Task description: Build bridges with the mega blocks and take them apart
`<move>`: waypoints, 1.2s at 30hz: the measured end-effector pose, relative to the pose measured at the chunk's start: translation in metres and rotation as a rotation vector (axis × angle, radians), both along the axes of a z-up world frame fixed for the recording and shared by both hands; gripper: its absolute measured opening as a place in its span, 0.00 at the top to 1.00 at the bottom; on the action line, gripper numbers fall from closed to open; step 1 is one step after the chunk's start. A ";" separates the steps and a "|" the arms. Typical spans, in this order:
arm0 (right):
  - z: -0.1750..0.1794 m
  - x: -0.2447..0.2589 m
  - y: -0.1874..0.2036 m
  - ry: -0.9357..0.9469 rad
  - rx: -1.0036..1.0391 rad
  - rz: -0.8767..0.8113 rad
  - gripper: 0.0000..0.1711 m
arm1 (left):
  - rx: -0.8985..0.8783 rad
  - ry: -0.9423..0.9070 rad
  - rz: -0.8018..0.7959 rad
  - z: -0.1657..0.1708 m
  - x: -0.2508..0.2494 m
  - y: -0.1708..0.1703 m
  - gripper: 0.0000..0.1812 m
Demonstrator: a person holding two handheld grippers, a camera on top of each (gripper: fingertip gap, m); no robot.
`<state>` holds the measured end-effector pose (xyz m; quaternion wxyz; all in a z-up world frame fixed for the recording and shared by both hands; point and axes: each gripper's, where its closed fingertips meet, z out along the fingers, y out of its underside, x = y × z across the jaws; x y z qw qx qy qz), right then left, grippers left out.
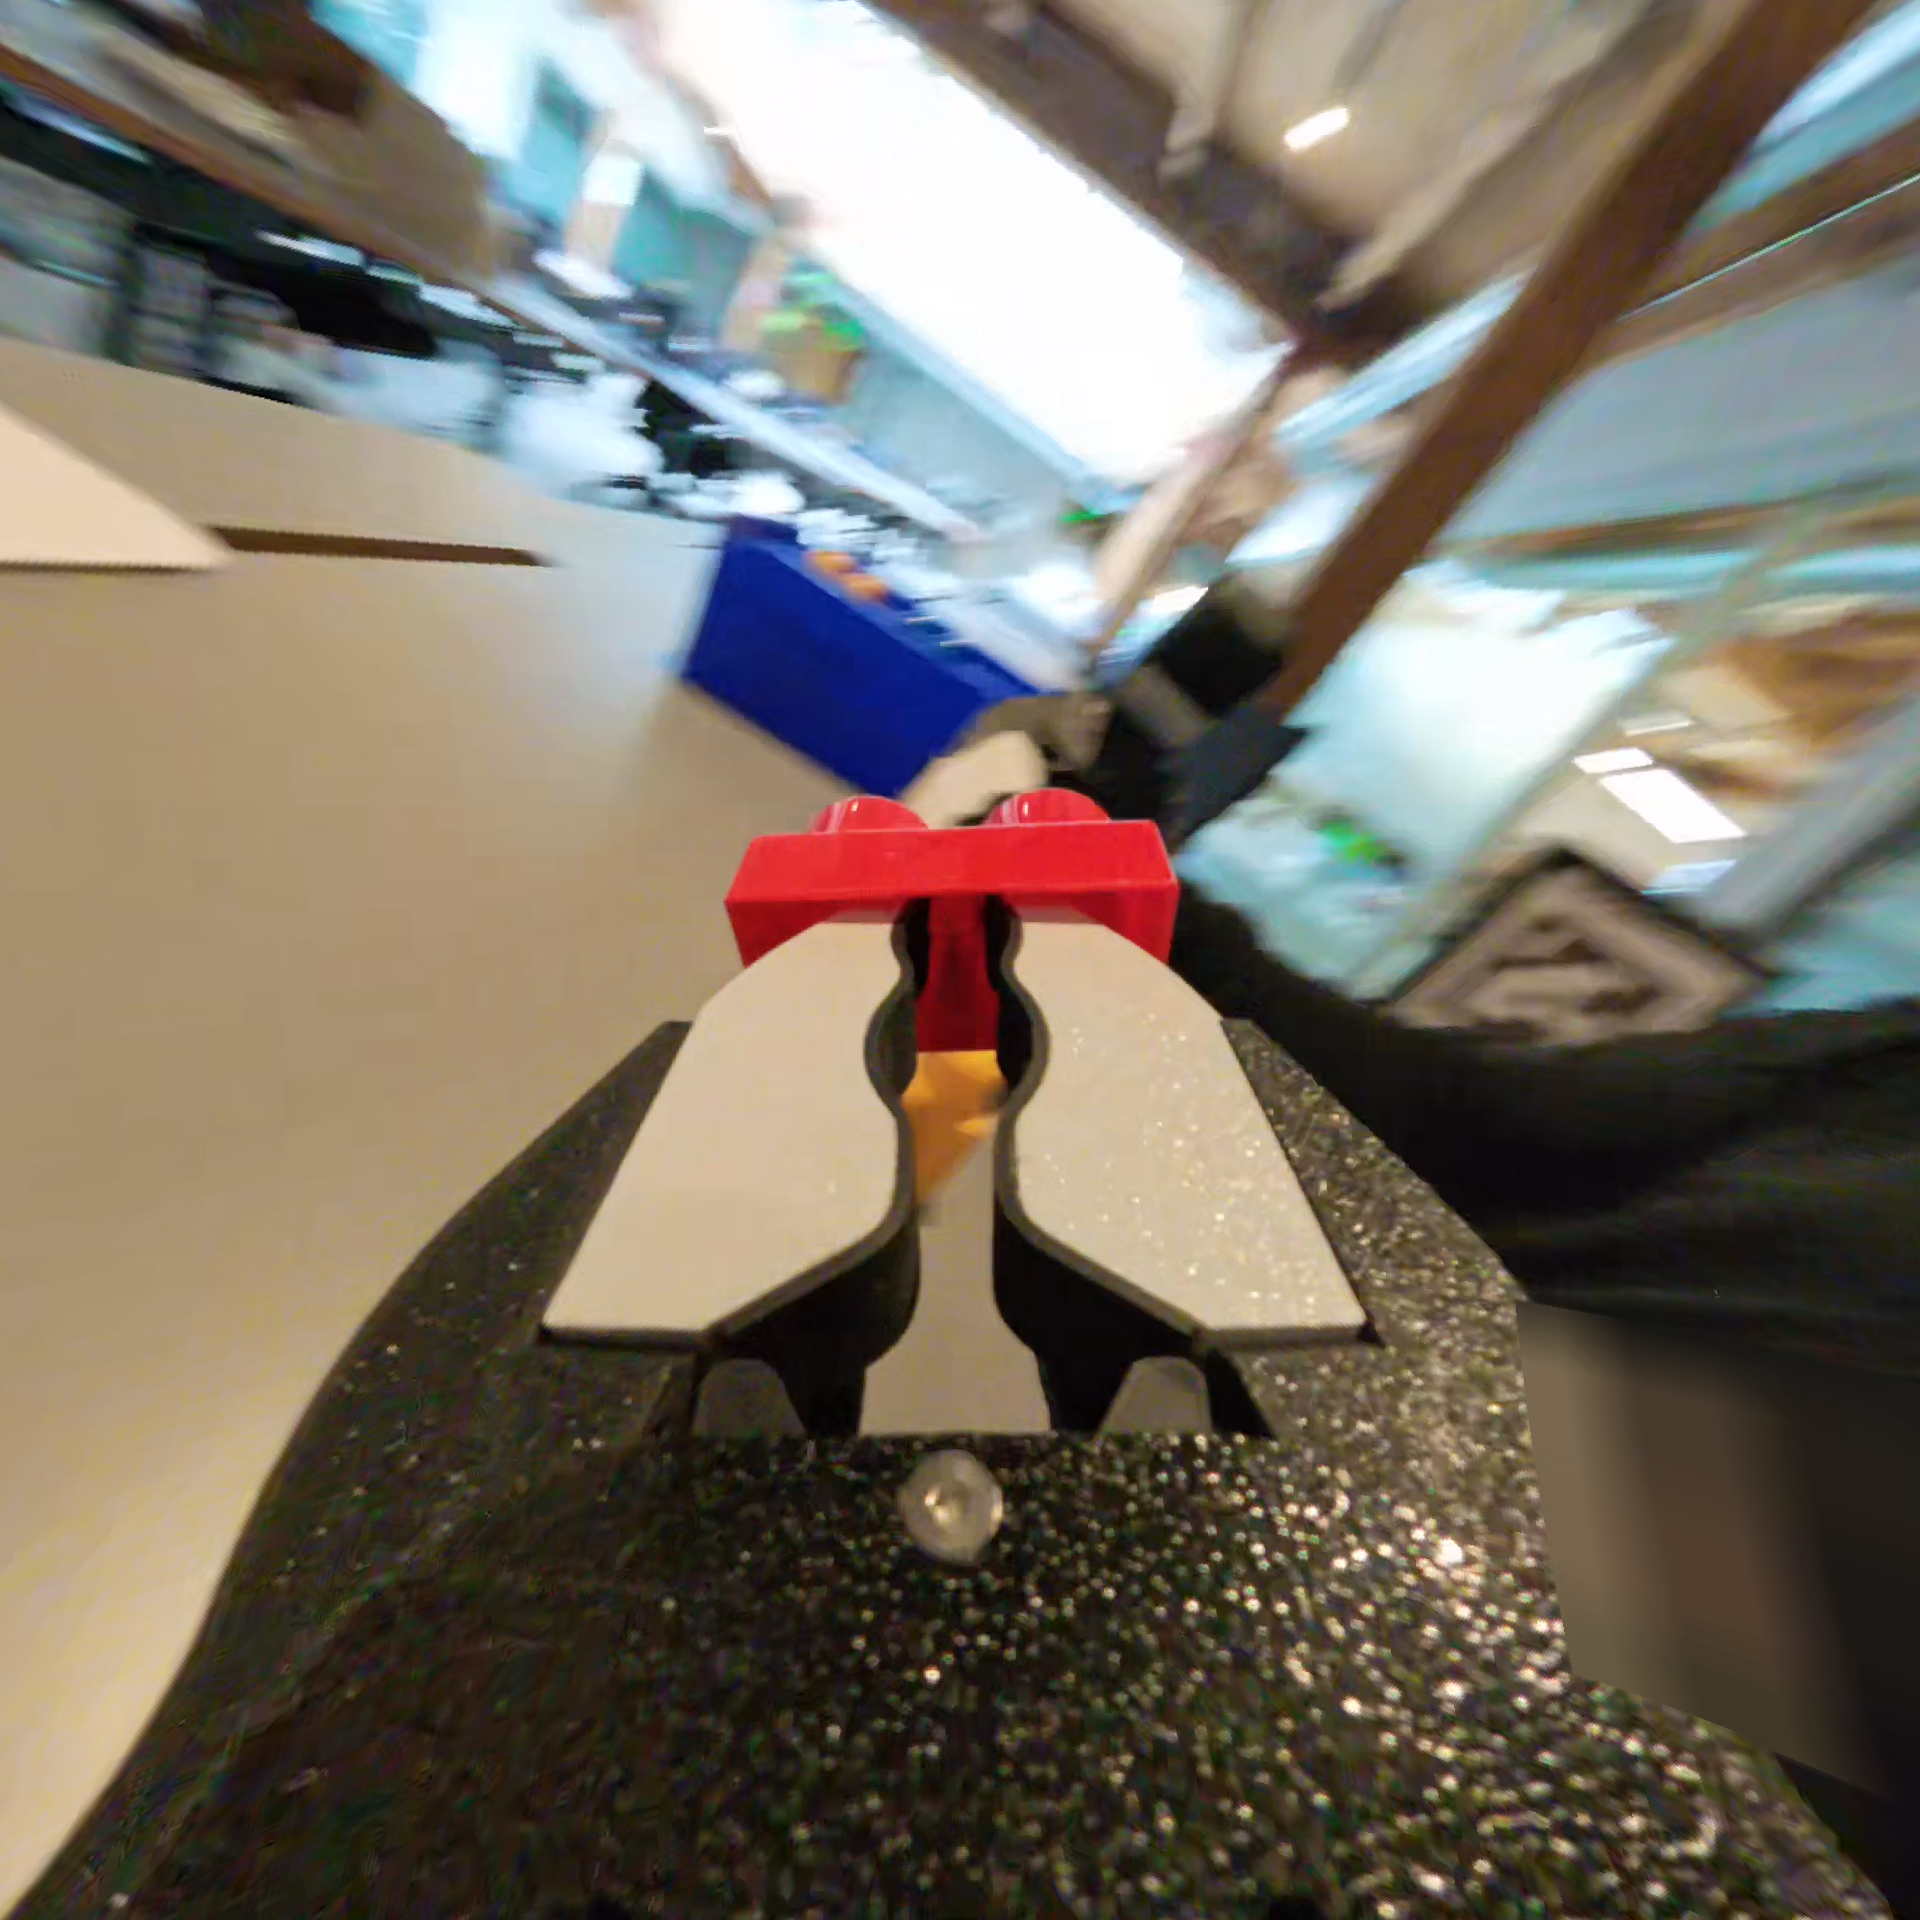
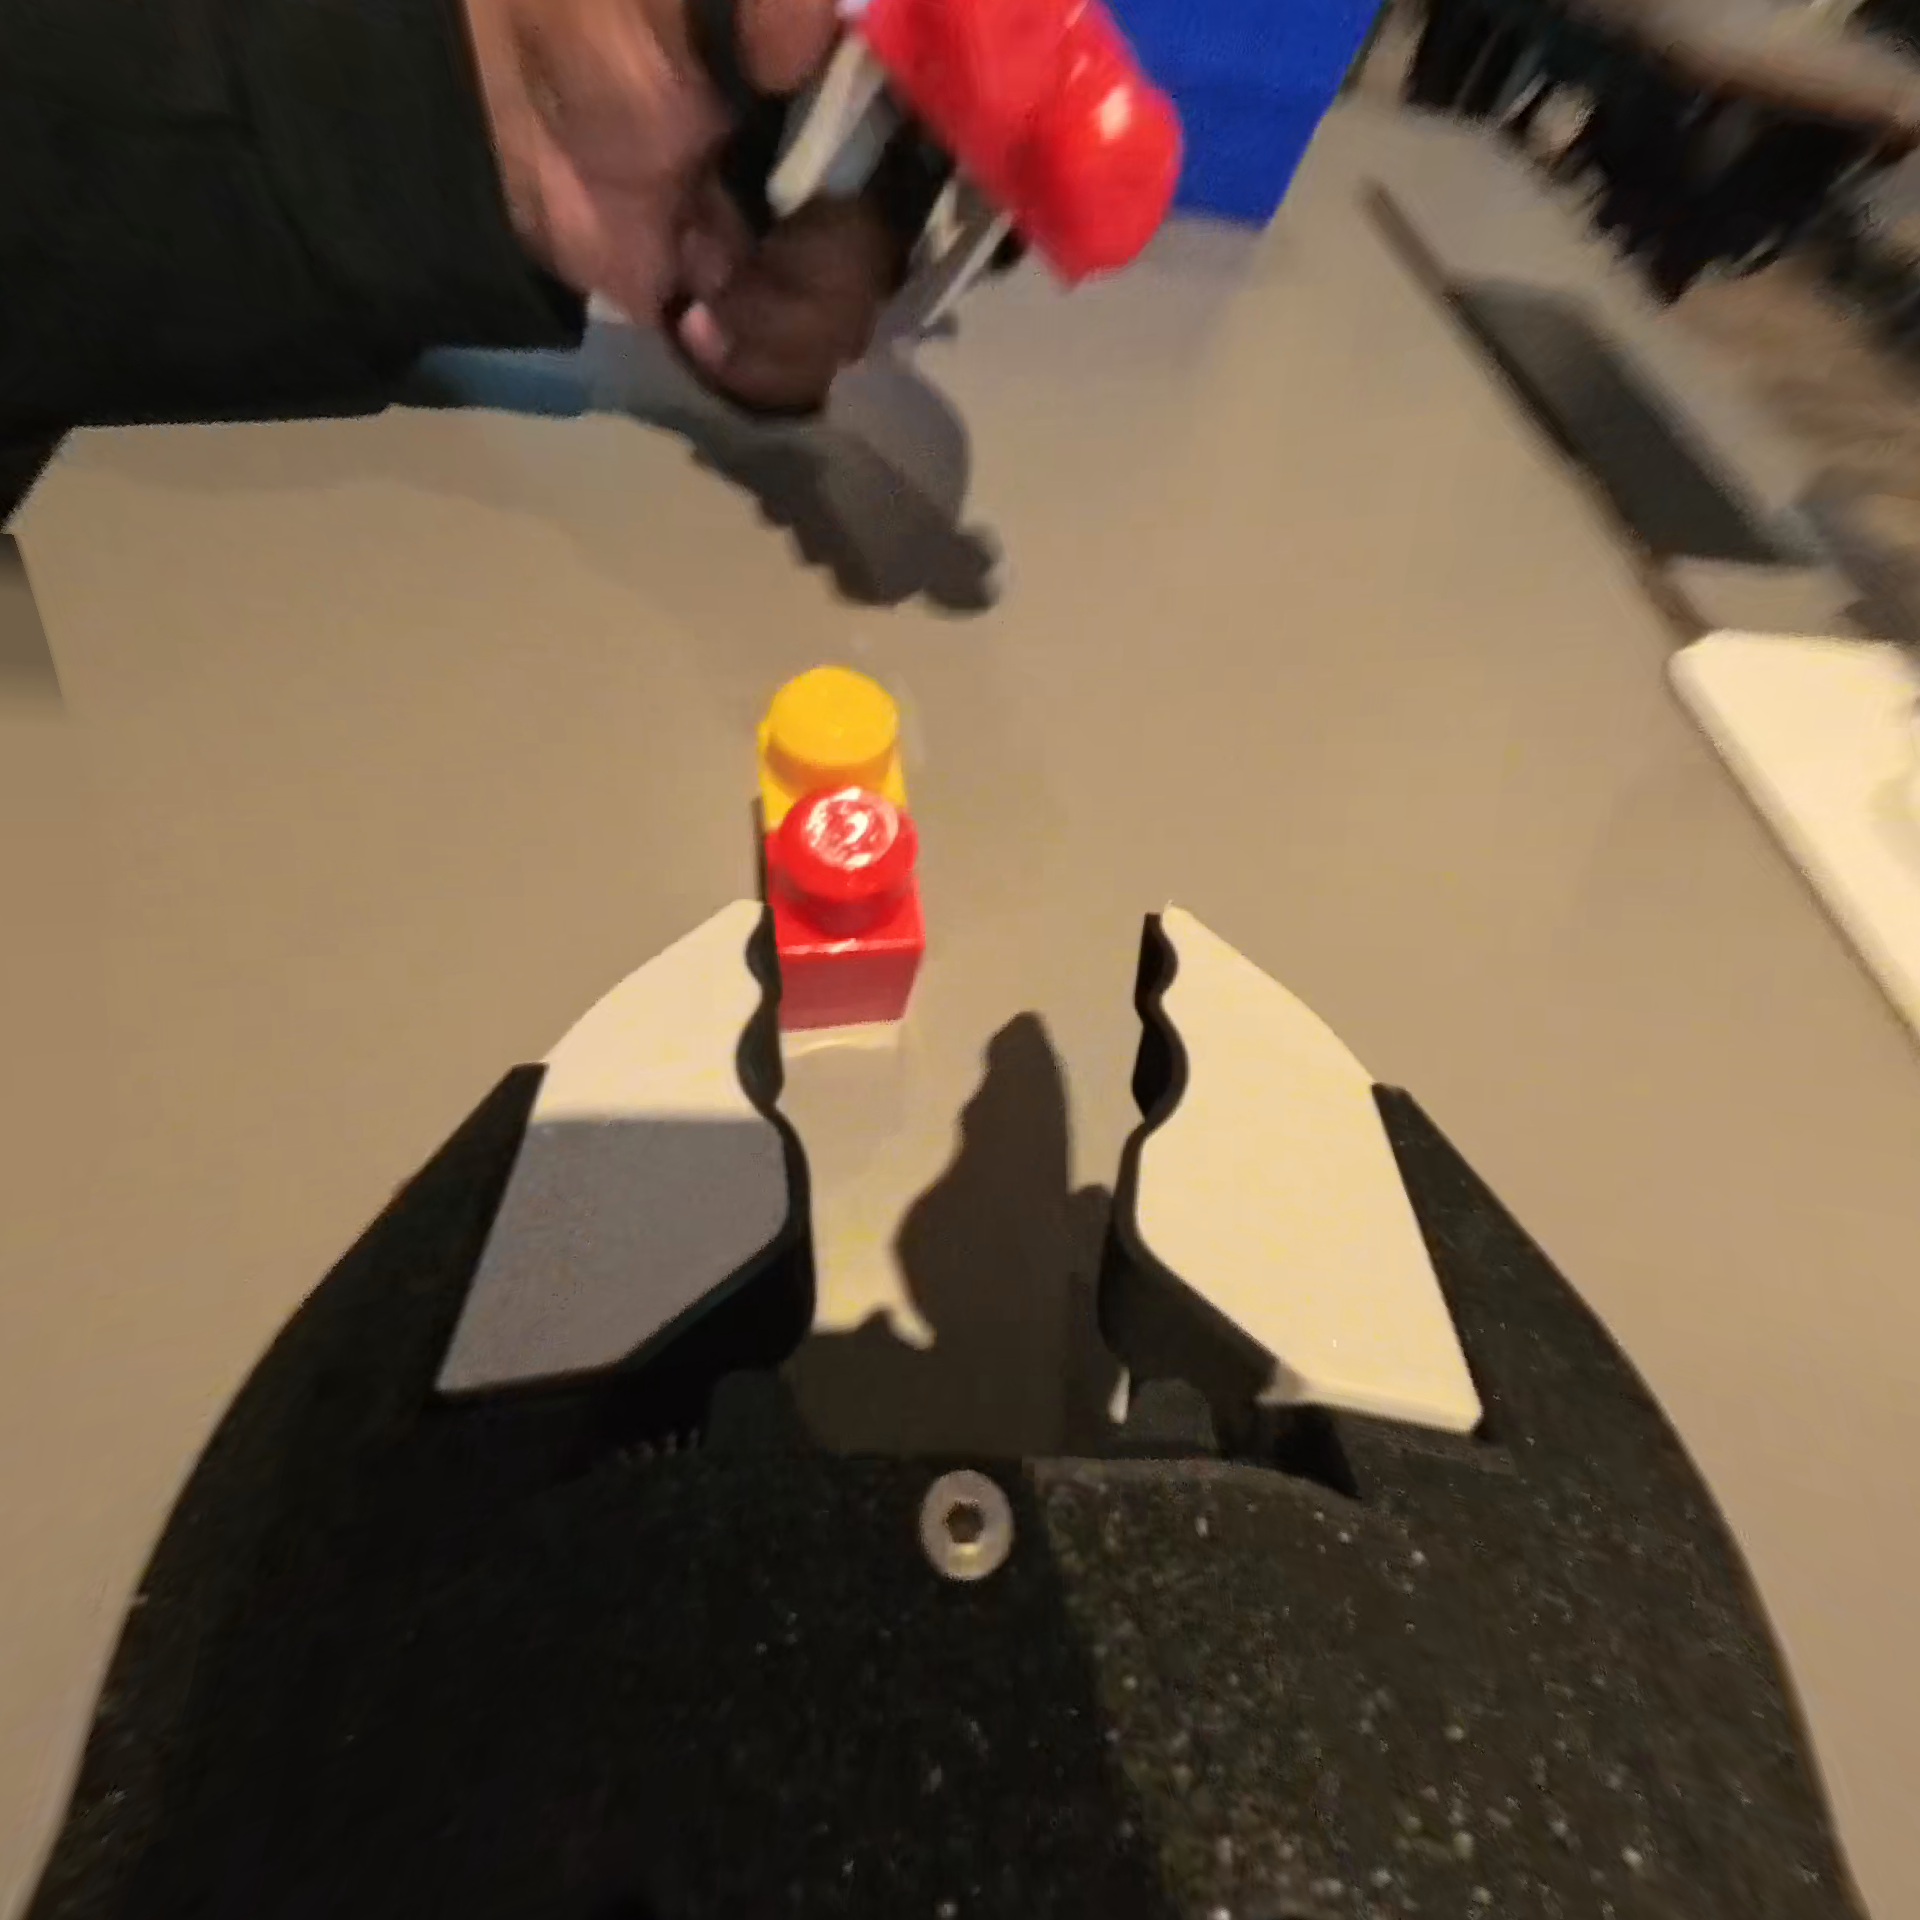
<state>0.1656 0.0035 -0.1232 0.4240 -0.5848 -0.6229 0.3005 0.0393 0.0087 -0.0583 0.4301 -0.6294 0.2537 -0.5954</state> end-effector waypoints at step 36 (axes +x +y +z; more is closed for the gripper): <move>0.058 -0.040 -0.038 0.170 0.555 0.021 0.83 | 0.016 -0.022 -0.376 -0.005 0.081 -0.055 0.79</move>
